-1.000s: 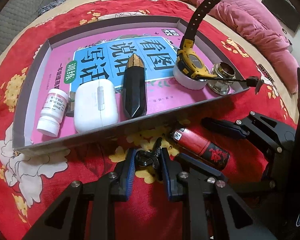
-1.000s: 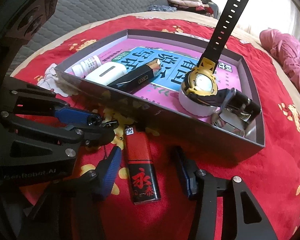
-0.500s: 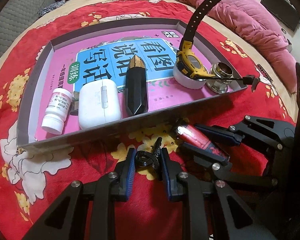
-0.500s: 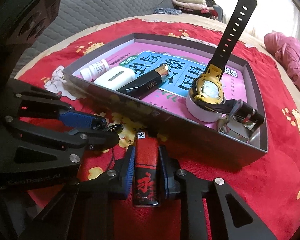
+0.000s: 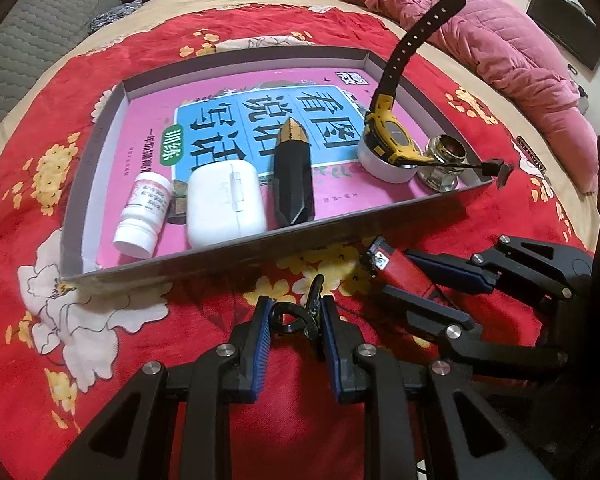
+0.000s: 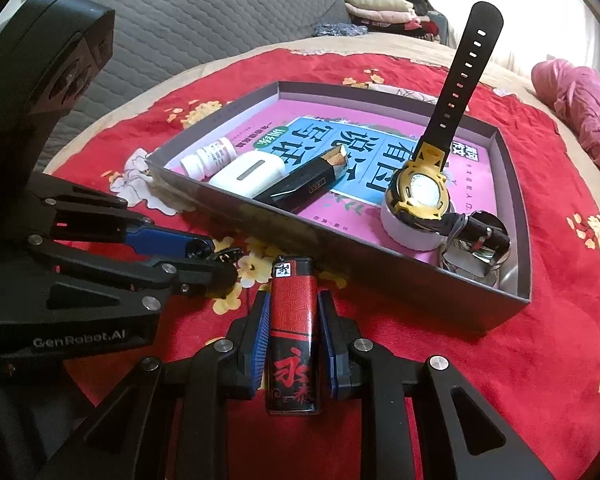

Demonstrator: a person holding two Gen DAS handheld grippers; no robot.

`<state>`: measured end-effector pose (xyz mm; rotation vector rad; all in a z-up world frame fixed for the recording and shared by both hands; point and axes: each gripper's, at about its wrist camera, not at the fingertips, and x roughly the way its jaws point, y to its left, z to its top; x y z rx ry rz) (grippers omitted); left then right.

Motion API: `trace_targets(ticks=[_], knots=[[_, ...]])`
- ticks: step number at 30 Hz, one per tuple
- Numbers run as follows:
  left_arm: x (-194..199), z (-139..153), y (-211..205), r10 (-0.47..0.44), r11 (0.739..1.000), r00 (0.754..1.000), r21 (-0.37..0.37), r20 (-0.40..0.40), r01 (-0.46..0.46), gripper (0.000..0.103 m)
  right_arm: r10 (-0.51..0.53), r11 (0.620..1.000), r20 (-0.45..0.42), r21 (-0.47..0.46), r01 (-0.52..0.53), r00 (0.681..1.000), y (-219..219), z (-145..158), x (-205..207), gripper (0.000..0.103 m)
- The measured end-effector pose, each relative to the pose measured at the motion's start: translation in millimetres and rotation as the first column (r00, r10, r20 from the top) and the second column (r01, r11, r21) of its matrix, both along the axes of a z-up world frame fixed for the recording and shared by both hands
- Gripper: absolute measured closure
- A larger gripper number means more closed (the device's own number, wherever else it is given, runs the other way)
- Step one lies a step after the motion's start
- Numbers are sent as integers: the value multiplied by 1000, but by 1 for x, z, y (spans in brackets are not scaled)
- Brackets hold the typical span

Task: Organize rigid objects
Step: 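Lift the lighter over the box with the right tool while the left tool carries the clip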

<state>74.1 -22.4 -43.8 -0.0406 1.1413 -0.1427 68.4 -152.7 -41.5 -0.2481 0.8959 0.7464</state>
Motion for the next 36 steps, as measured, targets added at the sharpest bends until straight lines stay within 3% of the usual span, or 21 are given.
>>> trace_targets(ticks=[21,36], knots=[[-15,17,18,46,999,998,-3,32,-46,79,-19,994,-36,109,23,999,-12,18,-6,79],[-16,52,47,125,992,977,-49,175,-118,79,-57,970,108,241,30,993,-21,55,-8,79]])
